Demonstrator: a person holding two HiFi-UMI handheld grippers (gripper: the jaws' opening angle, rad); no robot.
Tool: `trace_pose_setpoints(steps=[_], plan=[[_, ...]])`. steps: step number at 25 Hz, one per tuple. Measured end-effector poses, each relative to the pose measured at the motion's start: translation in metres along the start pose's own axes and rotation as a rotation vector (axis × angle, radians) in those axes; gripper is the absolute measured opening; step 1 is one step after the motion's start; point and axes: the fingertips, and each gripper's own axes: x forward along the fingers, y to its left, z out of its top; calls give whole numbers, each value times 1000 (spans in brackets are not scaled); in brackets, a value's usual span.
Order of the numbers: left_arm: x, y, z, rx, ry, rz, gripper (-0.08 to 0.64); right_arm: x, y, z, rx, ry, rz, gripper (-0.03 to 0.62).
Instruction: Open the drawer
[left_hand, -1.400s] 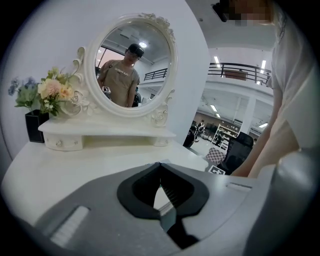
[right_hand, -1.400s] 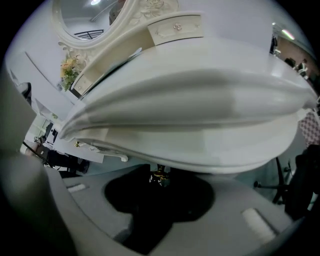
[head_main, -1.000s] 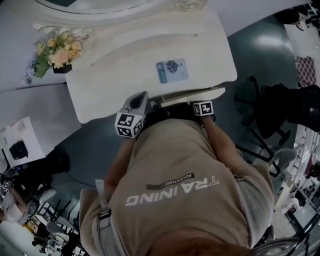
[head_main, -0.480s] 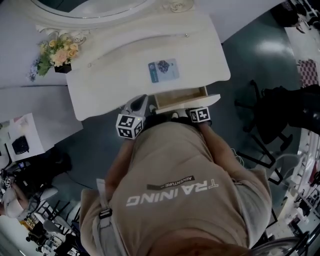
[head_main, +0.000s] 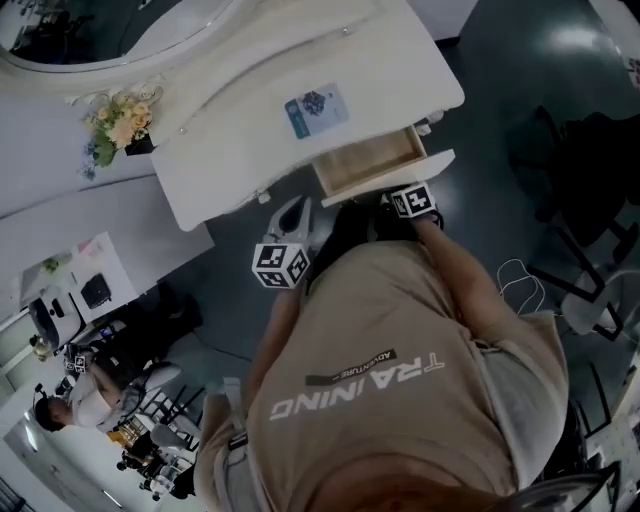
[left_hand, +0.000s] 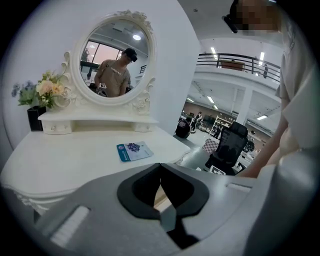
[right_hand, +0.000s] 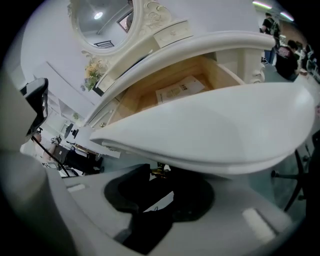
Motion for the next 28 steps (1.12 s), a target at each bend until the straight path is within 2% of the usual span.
trace_pose_setpoints(steps=[5,10,15,22,23,28], plan=[[-16,-8,-13,-32,-26,27,8,-5,2,-14,-10,12,-7,134],[-38,-15,-29,-62,-48,8,8,-9,9,-35,-10,25,-25,135],[-73,-2,-39,-69,-102,7,8,-13,12,-51,42,14,-70,135],[-151,31,-95,-135,-98,34,8,-26,31,-89,90,-2,-196,123],[-159,35,-105,-144,-94,30,8,-28,37,-96,84,-1,-193,72],[-172,41,-147,-131,-54,-35,8,-50,66,-126,53,-55,-158,71]])
